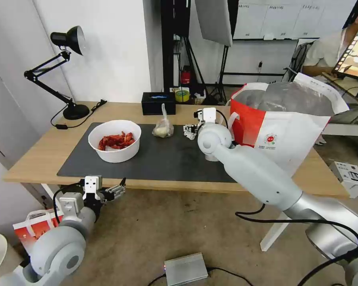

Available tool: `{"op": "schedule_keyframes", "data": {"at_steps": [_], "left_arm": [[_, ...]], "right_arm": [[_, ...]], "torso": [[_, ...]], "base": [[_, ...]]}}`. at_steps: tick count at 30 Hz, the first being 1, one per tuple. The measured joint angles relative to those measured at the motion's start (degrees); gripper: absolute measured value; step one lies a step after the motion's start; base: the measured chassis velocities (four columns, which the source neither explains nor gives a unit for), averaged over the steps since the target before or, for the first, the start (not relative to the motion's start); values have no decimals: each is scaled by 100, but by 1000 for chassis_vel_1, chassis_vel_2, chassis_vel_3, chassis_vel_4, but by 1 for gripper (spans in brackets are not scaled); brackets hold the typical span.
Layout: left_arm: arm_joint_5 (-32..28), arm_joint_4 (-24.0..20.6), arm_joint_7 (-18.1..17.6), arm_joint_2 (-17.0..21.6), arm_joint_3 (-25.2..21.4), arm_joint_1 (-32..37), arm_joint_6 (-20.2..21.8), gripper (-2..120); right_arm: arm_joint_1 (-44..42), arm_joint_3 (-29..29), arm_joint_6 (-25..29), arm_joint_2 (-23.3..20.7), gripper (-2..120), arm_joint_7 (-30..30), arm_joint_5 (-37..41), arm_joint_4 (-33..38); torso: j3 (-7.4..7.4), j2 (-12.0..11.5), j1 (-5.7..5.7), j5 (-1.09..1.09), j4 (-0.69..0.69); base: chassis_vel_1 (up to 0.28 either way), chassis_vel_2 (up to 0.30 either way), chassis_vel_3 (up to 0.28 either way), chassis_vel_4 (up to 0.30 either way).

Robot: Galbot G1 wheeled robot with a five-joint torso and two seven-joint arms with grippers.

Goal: Pick up the trash from the table and place it into the takeout bag.

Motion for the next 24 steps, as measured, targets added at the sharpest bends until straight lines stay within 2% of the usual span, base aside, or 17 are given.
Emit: {"op": "schedule_keyframes", "data": {"at_steps": [13,24], "left_arm": [[6,-14,4,-7,35,0,-2,100],[12,-43,6,0,43,19,-3,100]], "right_arm": [[205,153,-97,422,100,8,127,-584],[490,386,-201,950,100,-61,153,-1439]], "torso": [[0,0,0,0,0],[0,0,0,0,0]], "base": [[0,0,0,0],[0,0,0,0]]}}
